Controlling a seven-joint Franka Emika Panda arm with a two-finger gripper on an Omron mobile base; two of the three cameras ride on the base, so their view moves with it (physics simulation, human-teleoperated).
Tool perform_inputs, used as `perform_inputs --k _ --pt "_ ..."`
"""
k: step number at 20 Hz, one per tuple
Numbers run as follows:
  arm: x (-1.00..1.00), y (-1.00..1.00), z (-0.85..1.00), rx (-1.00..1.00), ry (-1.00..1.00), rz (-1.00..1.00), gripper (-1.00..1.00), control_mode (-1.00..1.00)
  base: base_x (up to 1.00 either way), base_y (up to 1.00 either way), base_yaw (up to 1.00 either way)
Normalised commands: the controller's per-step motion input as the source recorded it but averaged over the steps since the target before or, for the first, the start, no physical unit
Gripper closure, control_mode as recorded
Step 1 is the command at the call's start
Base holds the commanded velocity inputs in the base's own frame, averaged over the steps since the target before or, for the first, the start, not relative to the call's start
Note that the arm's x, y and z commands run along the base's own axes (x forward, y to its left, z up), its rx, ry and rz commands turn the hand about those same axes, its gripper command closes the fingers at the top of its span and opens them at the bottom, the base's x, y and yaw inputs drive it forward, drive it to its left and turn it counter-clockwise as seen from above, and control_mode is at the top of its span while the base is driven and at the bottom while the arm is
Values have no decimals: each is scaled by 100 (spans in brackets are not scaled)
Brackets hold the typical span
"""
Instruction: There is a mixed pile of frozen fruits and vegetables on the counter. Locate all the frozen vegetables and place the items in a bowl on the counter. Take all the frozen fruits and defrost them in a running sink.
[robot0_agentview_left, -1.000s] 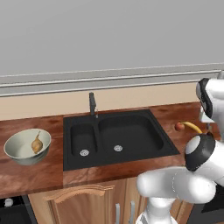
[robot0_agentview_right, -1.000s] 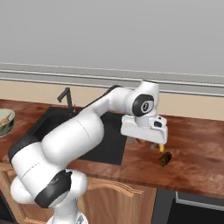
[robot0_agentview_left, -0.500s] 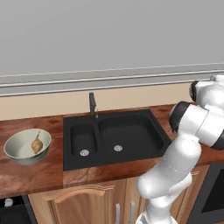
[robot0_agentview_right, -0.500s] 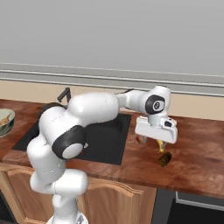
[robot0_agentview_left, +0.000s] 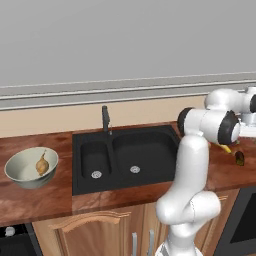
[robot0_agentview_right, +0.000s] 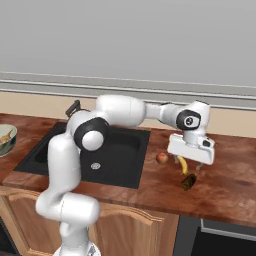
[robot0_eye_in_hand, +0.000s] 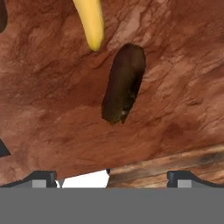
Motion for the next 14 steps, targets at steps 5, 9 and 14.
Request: perform_inputs --k 5,9,14 --pt "10 6 -64 -6 -12 12 -100 -100 0 0 0" --pt "-19 17 -37 -23 -42 12 -100 -100 0 0 0" --pt "-34 39 -8 -28 -37 13 -100 -100 0 0 0"
